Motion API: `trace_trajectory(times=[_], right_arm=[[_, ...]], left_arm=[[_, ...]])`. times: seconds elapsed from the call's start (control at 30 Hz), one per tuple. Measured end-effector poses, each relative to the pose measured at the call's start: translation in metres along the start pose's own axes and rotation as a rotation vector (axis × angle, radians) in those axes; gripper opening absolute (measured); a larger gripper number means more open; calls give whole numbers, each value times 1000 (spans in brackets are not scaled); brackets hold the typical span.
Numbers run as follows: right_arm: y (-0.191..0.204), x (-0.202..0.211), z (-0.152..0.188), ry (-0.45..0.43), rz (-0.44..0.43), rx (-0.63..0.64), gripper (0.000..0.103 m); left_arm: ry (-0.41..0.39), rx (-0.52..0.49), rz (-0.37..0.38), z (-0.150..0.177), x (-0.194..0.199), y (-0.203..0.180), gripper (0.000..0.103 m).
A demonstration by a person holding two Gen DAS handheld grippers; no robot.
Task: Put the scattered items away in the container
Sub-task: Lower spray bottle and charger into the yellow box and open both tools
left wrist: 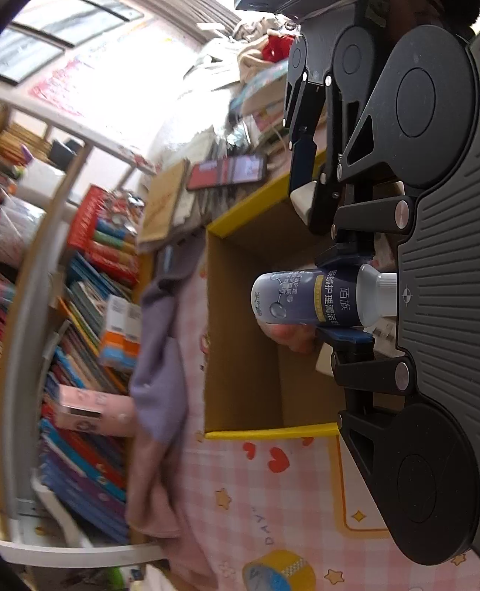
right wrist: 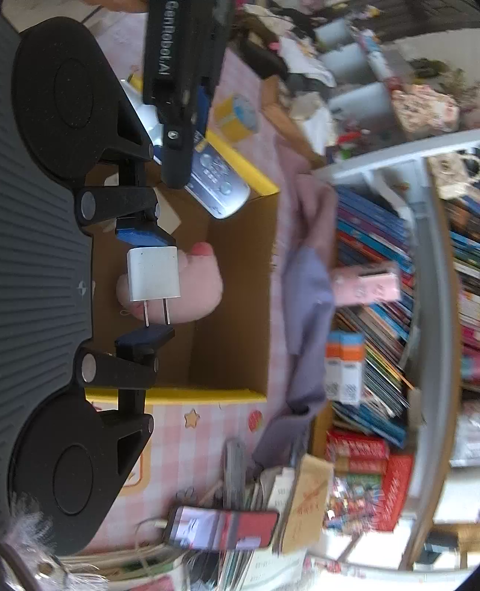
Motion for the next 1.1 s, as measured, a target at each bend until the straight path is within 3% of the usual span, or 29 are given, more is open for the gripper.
trace_trajectory(times=[0.2,0.43,0.7,0.9,1.0,1.1], right_arm=[[-4,-41,5,201,-154,-17,42],[3,-65,15,315,-175,59,42],[-1,-76,22,374,-179,50,42],[-3,-76,22,378,-178,50,42],[-3,-76,22,375,-171,46,43],[-3,-74,20,353,-162,39,45]], left_arm=[[102,-4,-66,-6,-37,8,31],[137,15,-86,-11,-63,4,29],[152,15,-92,-9,-75,-1,28],[113,5,-89,-12,-69,-8,28],[73,-4,-93,-17,-62,-11,32],[25,6,-111,-22,-52,-10,44]])
Point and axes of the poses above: each gripper's, at about its wrist camera, not at the fingertips, and x roughly against the way its jaws point, y to its left, z to its underside, the point moved 8 cm from there along -x, roughly the way its jaws point, and after that the axes turned 15 degrees about -z, right-handed, at the moved point
